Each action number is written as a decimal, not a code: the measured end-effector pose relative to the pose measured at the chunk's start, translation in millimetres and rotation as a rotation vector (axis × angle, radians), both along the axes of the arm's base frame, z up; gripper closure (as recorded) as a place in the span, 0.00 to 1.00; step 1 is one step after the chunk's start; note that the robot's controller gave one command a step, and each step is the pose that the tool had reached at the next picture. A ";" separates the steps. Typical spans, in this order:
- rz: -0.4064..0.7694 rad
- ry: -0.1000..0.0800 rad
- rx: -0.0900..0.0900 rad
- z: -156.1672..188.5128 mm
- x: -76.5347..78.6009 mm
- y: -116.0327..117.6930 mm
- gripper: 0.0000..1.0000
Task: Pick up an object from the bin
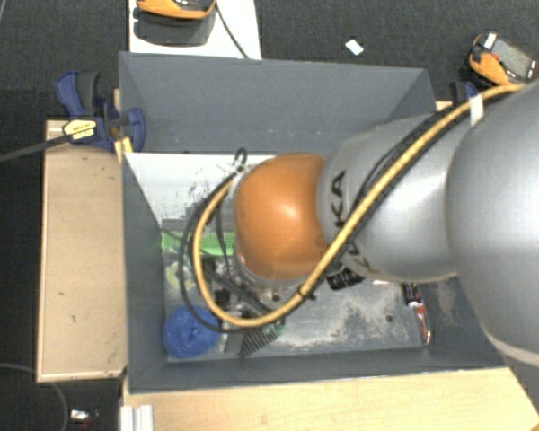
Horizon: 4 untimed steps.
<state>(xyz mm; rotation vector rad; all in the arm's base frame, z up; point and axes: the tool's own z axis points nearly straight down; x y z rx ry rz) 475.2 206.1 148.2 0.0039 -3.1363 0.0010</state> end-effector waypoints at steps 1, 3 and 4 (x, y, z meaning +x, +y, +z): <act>-0.005 -0.007 0.002 3.2 2.2 -0.8 0.00; 0.346 -0.014 0.005 -76.4 4.4 44.8 0.00; 0.003 -0.009 0.003 -77.8 1.8 26.8 0.00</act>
Offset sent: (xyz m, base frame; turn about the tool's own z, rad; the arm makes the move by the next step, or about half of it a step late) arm 0.0025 0.0457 -0.0782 -0.2795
